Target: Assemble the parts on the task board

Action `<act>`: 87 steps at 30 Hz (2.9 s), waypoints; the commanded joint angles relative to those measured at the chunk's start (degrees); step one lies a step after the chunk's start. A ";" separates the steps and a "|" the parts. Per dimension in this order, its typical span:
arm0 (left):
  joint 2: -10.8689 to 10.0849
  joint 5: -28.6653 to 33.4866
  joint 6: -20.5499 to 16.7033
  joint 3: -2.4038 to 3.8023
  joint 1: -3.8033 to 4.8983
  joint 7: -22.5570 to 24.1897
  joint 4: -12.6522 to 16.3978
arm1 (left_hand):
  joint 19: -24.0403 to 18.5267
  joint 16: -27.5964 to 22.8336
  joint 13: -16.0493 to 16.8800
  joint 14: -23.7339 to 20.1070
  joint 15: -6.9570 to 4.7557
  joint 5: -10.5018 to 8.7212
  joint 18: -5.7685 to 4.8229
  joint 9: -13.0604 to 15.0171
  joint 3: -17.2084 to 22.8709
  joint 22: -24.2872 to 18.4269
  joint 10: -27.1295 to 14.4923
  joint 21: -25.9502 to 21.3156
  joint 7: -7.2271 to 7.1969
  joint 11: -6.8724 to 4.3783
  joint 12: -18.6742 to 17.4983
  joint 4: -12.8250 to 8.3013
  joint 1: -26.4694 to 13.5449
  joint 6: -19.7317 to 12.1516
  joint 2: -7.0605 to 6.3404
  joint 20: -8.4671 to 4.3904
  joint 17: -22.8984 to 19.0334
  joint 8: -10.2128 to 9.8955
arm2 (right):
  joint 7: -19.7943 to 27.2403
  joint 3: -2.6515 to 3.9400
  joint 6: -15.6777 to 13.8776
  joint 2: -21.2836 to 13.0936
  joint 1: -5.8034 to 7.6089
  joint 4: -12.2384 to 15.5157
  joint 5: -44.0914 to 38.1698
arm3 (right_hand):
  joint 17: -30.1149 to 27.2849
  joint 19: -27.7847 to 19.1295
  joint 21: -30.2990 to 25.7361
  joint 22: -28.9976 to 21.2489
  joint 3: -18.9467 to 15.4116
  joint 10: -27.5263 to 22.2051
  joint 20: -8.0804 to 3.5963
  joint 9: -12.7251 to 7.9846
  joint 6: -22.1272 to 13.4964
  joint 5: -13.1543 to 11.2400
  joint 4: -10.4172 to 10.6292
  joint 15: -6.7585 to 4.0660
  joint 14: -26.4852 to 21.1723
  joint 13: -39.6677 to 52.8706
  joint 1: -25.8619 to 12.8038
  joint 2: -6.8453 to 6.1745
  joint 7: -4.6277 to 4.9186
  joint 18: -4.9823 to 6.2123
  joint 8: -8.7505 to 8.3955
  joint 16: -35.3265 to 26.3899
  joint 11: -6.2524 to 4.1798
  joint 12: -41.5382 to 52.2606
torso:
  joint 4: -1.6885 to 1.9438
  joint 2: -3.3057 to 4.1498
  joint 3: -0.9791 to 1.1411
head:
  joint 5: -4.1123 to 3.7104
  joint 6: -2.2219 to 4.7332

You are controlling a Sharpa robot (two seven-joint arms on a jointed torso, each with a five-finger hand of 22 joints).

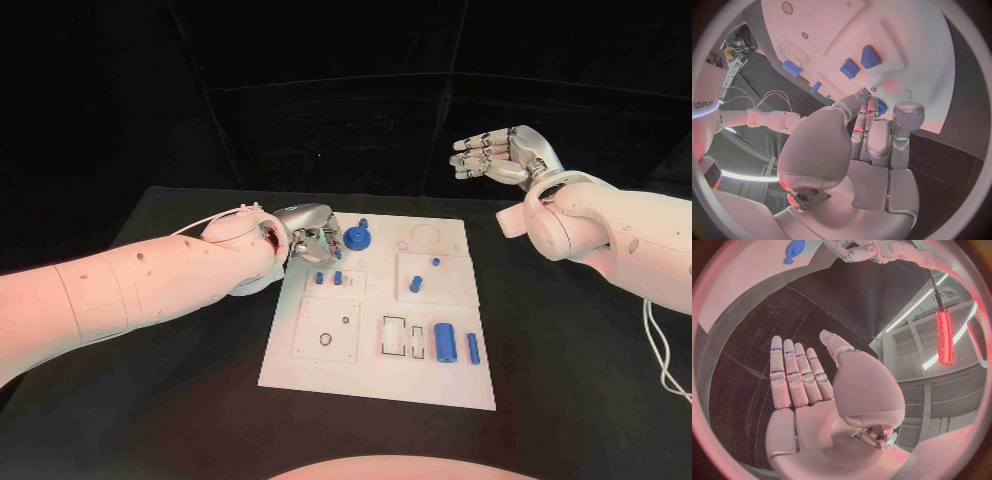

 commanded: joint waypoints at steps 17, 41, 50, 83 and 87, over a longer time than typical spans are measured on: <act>-0.35 1.14 2.08 0.15 0.07 -1.56 -1.02 | 0.26 0.17 0.06 0.37 -0.25 -0.11 -0.58 0.06 0.42 0.10 0.38 0.32 0.06 0.15 -0.49 0.02 -0.90 0.26 -0.30 -0.24 -0.24 -0.32 | 0.44 0.03 0.57 0.11 0.12 0.04 0.15 | -0.05 0.27 -0.17 0.06 0.01 -0.46 0.29 -0.03 -0.34 0.03 -0.20 -0.02 -0.40 -0.04 0.07 0.50 1.61 0.26 -0.16 -0.09 0.06 -0.07 | -0.08 0.01 0.06 | 0.06 -0.16; 0.60 1.15 3.90 0.14 0.07 -1.90 -1.87 | 0.20 0.14 0.06 0.32 -0.23 -0.12 -0.58 0.06 0.48 0.12 0.48 0.29 0.04 0.15 -0.68 0.05 -1.31 0.34 -0.46 -0.21 -0.44 -0.42 | 0.48 0.03 0.64 0.05 0.12 0.17 0.15 | -0.05 0.27 -0.17 0.06 0.01 -0.46 0.29 -0.03 -0.34 0.03 -0.20 -0.02 -0.40 -0.04 0.07 0.50 1.61 0.26 -0.16 -0.09 0.06 -0.07 | -0.04 0.06 0.02 | -0.11 -0.22; 0.82 1.15 3.96 0.14 0.07 -2.09 -1.93 | 0.21 0.14 0.07 0.31 -0.23 -0.12 -0.59 0.06 0.48 0.18 0.50 0.34 0.03 0.15 -0.70 0.06 -1.34 0.36 -0.48 -0.21 -0.46 -0.43 | 0.48 0.03 0.68 0.12 0.12 0.14 0.15 | -0.05 0.30 -0.23 0.06 0.02 -0.48 0.30 -0.03 -0.36 0.06 -0.23 -0.01 -0.41 -0.04 -0.01 0.58 1.61 0.25 -0.16 -0.10 0.07 -0.07 | -0.05 0.04 0.05 | -0.13 -0.28; 1.47 1.15 4.93 0.14 0.08 -3.36 -2.17 | 0.15 0.12 -0.09 0.19 -0.01 -0.12 -0.69 -0.12 0.88 0.65 -0.18 0.61 0.32 0.49 -1.90 -0.17 -2.11 -0.46 -1.07 -0.08 -0.91 -1.37 | 0.47 0.03 0.75 0.11 0.12 0.21 0.15 | -0.05 0.30 -0.23 0.06 0.02 -0.48 0.30 -0.03 -0.36 0.06 -0.23 -0.01 -0.41 -0.04 -0.01 0.58 1.61 0.25 -0.16 -0.10 0.07 -0.07 | -0.06 0.03 0.04 | -0.29 -0.37; 1.52 1.15 5.10 0.14 0.08 -3.51 -2.25 | 0.08 0.13 -0.09 0.14 0.18 -0.12 -0.70 -0.20 1.08 0.68 -0.58 0.58 0.54 0.73 -2.49 -0.28 -2.44 -1.22 -1.38 0.05 -1.12 -2.03 | 0.46 0.03 0.77 0.11 0.12 0.21 0.15 | -0.05 0.30 -0.23 0.06 0.02 -0.48 0.30 -0.03 -0.36 0.06 -0.23 -0.01 -0.41 -0.04 -0.01 0.58 1.61 0.25 -0.16 -0.10 0.07 -0.07 | -0.04 0.04 0.05 | -0.33 -0.38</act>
